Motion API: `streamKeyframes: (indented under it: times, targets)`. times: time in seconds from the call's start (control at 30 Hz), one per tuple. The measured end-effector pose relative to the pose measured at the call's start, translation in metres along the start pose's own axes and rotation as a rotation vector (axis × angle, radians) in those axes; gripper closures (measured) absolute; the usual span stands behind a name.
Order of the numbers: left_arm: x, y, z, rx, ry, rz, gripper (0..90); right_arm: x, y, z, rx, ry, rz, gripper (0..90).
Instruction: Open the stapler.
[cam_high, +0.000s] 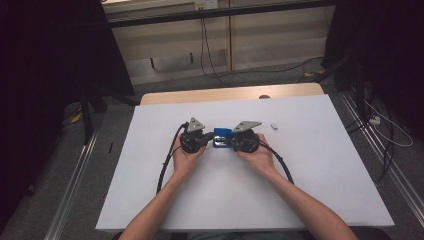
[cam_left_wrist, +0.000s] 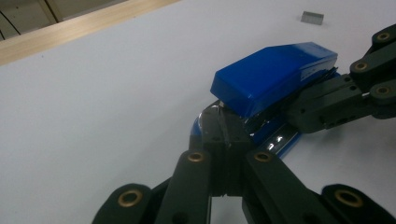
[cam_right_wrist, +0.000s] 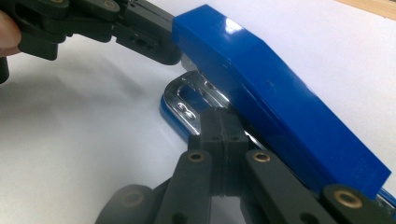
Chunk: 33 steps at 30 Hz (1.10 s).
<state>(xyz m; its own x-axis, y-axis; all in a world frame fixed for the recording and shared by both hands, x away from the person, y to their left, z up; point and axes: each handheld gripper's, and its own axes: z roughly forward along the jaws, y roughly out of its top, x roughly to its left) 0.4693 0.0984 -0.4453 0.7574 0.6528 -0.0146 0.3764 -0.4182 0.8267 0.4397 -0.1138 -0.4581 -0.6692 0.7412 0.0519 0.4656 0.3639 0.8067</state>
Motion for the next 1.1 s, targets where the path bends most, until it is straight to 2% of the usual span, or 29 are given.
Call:
streamKeyframes:
  times: [0.23,0.3,0.5,0.53,0.73,1.1]
  targets:
    - [0.000,0.004,-0.003,-0.017,0.000,0.006,90.0,0.000,0.000,0.000,0.000,-0.005,0.001,90.0]
    - [-0.001,0.004,-0.003,-0.022,-0.008,-0.008,90.0,0.000,0.000,0.000,0.000,-0.005,0.001,90.0]
    - [-0.001,0.007,-0.005,-0.033,-0.013,-0.011,90.0,0.001,0.000,0.000,0.000,-0.012,-0.004,90.0]
    - [0.000,0.008,-0.005,-0.037,-0.012,-0.001,90.0,0.001,0.000,0.000,0.000,-0.015,-0.007,90.0]
    - [-0.002,0.013,-0.007,-0.061,-0.022,-0.013,90.0,0.001,0.000,0.000,-0.001,-0.013,-0.004,90.0]
    - [-0.002,0.015,-0.006,-0.071,-0.021,-0.022,90.0,0.002,0.000,0.000,0.000,-0.020,-0.010,90.0]
